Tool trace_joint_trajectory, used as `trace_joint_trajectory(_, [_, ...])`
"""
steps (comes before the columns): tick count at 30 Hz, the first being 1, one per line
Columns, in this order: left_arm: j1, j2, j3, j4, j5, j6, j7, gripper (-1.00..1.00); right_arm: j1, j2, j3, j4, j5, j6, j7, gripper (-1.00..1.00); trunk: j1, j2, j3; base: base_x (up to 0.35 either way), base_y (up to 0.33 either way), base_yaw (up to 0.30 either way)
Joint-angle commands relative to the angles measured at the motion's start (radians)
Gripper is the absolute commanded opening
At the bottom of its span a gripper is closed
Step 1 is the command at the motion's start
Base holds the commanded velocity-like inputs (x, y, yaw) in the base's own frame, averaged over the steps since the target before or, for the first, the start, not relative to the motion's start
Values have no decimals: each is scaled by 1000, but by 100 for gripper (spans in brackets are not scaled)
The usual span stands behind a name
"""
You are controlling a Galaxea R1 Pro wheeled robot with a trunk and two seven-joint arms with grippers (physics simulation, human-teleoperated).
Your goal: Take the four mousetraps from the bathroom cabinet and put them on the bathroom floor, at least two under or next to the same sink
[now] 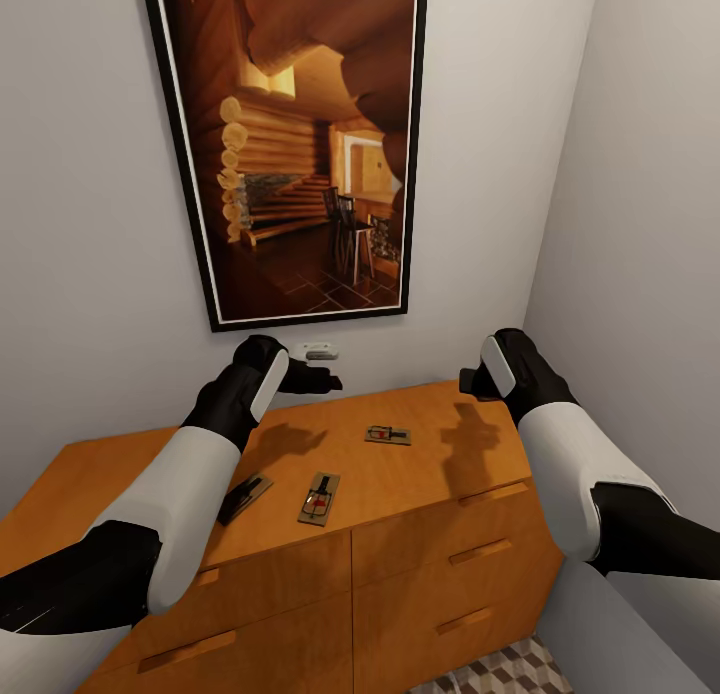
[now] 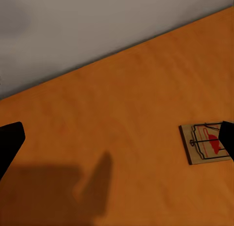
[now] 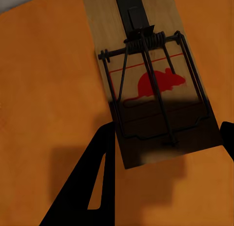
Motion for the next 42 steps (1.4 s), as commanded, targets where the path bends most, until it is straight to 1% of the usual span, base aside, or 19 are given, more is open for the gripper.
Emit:
trace_joint_trajectory(1, [-1,0,-1,-1,1,4,-1,100,-1,1,-4,-1,-11,1,-12,-100,0,-1,-1,0,0,0])
trace_joint_trajectory(9, [-1,1,-1,-1,1,4,-1,100,-1,1,-4,-1,-6,1,-12,-100,0,-1,-1,0,0,0])
trace_joint_trajectory(25, [-1,2,0,-1,2,4,-1,100,2,1,-4,-1,-12,1,-12,-100,0,-1,-1,0,0,0])
trace_joint_trajectory(27, [-1,13,12,-12,12,-1,11,100,5,4,-4,10,-1,1,-12,-100,0,-1,-1,0,0,0])
trace_joint_trajectory(31, [-1,15,31,-17,13,-1,11,100,5,4,-4,13,-2,1,-12,-100,0,-1,-1,0,0,0])
trace_joint_trajectory(33, [-1,16,29,-18,13,2,12,100,5,5,-4,6,-1,1,-12,-100,0,-1,-1,0,0,0])
trace_joint_trajectory(35, [-1,23,27,-24,12,4,12,100,5,2,-3,1,5,1,-12,-100,0,-1,-1,0,0,0])
trace_joint_trajectory(37, [-1,34,22,-36,12,7,12,100,5,-2,-3,-8,18,1,-12,-100,0,-1,-1,0,0,0])
trace_joint_trajectory(42, [-1,62,18,-64,14,10,13,100,5,-5,-3,-31,32,1,-12,-100,0,-1,-1,0,0,0])
